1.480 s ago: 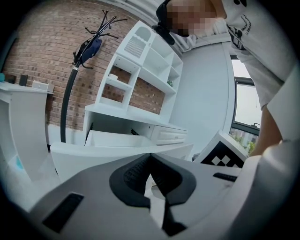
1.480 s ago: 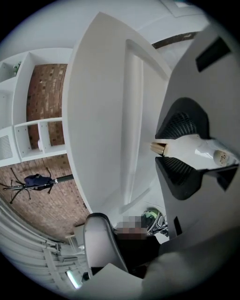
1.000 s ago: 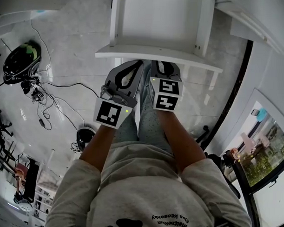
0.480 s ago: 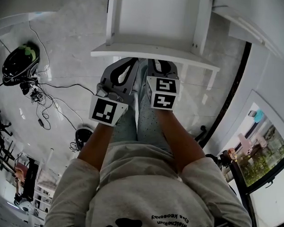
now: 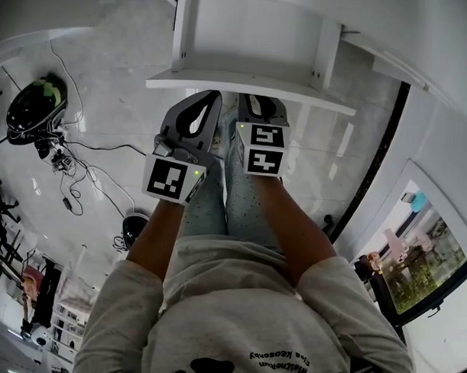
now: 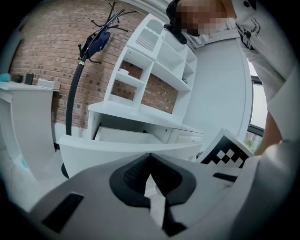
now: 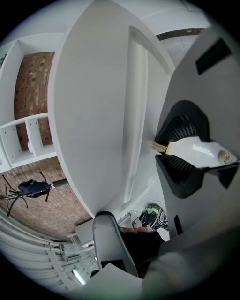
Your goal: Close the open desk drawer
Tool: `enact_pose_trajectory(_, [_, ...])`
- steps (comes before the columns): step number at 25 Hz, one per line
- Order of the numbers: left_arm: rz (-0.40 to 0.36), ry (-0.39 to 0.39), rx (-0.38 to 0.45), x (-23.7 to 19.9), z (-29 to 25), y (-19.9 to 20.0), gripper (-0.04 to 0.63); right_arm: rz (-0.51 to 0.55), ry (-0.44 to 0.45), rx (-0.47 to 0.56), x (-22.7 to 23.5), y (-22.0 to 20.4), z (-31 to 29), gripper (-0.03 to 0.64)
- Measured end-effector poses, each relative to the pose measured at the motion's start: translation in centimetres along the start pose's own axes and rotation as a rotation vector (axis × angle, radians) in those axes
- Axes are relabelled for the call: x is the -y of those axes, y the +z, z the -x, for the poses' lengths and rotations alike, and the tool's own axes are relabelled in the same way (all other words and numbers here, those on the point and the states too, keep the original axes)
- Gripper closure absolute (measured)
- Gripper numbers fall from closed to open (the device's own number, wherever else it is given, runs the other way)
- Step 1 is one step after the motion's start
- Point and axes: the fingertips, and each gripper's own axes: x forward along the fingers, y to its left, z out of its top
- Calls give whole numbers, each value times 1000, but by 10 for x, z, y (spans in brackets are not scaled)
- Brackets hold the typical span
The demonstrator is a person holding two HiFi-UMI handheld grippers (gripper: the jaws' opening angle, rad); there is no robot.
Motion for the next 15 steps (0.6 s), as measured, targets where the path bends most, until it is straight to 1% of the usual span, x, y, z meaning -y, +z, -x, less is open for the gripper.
enact_pose_trajectory(6, [2,25,-10,-15,-23,15,577,-11,17,-18,10,22,-15,512])
enact_pose_trajectory(11, [8,56,-15,-20,-35,21,577,-14,31,-6,15,35,-22,512])
enact_pose_trajectory(15, [20,86,-2,-24,-42,27,577,-16,44,3,19,44,-26,512])
